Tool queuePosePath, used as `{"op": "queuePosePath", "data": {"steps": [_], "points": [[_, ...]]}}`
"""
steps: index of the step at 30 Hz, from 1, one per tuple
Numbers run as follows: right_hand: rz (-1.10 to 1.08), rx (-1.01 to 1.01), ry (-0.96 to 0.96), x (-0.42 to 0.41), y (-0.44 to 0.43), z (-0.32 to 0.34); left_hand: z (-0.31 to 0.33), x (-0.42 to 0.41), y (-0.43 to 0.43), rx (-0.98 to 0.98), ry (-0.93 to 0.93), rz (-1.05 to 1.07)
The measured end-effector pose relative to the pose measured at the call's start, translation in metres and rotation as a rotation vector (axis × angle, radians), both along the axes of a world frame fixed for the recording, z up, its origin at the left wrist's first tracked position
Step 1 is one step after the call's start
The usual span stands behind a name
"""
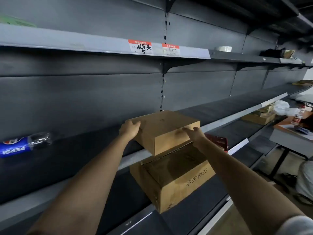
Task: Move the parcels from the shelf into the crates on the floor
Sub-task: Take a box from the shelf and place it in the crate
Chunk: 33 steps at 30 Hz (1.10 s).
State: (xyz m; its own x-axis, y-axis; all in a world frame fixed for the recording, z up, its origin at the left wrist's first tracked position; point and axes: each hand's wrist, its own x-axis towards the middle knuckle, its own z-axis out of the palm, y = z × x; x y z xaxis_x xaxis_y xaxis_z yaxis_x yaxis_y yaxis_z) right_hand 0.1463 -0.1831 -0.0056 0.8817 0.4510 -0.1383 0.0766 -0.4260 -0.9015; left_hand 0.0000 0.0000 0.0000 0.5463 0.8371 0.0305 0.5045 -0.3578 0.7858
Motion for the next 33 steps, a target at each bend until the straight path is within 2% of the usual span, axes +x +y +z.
{"op": "queuePosePath", "data": {"steps": [4, 9, 14, 17, 22, 24, 27, 33], "points": [[0.032, 0.107, 0.070, -0.002, 0.031, -0.013, -0.004, 0.019, 0.028, -0.035, 0.020, 0.010], [-0.052, 0.151, 0.117, 0.001, 0.058, -0.021, -0.011, 0.041, 0.059, -0.017, 0.078, -0.039], [-0.079, 0.158, 0.129, 0.011, 0.062, -0.020, -0.010, 0.047, 0.073, 0.202, 0.208, 0.000], [-0.098, 0.190, 0.115, 0.015, 0.060, -0.019, -0.008, 0.051, 0.083, 0.178, 0.240, -0.056], [-0.197, 0.194, 0.057, 0.017, 0.047, -0.020, -0.010, 0.054, 0.094, -0.065, 0.062, -0.158], [-0.214, 0.234, 0.108, 0.017, 0.035, -0.021, -0.009, 0.053, 0.092, -0.176, -0.009, -0.218], [-0.200, 0.284, 0.198, 0.016, 0.018, -0.020, -0.012, 0.055, 0.083, -0.251, -0.018, -0.293], [-0.283, 0.266, 0.053, 0.006, -0.016, -0.017, -0.011, 0.079, 0.040, -0.193, -0.120, -0.389]]}}
